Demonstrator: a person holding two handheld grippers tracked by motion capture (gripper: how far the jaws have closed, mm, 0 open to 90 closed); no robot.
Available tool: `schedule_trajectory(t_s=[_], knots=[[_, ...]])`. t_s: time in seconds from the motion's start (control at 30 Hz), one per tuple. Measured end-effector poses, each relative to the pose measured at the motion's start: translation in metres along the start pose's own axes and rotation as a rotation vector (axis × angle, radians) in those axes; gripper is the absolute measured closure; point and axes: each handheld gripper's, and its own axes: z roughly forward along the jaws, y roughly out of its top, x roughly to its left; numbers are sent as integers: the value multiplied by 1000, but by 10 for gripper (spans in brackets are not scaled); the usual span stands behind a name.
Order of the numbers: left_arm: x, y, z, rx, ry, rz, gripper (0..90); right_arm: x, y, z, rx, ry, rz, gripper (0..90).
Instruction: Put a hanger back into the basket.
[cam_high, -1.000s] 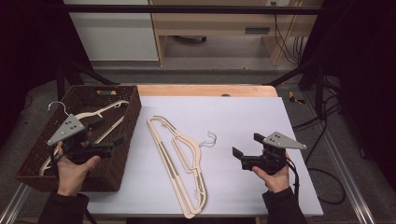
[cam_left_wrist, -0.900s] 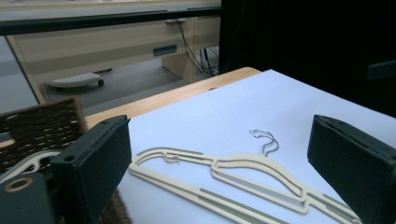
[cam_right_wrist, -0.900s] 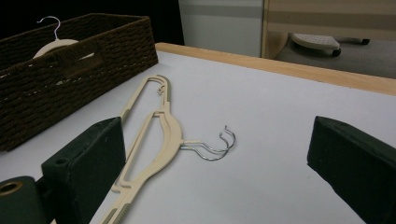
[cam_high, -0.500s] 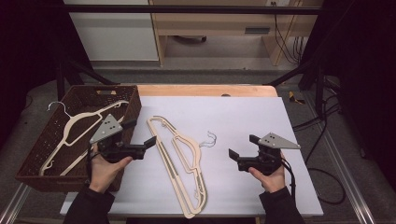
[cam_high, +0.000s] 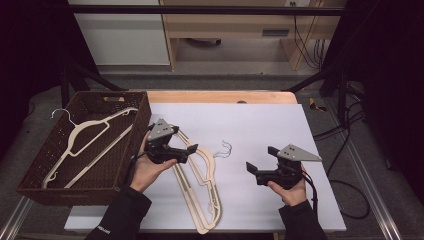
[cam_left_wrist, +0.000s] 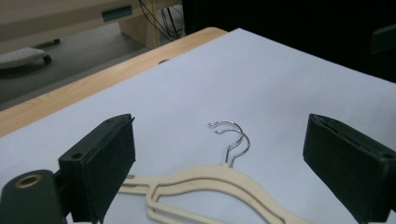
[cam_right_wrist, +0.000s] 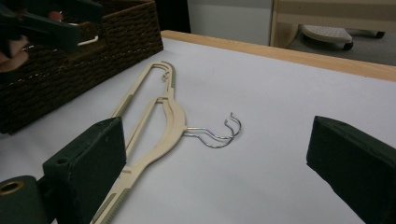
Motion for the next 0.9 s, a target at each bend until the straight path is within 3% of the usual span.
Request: schedule_trajectory(t_s=[0.23,0.5,0.9], knots=[[0,-4,34,77,-24,7,120,-1,0,-1,0,9,0,53],[3,-7,53,104,-36,2,152,-2,-1,-1,-3,9,5,53],[-5,-13,91,200,-35,45,226,-3,-1,-2,-6,6,17,53]])
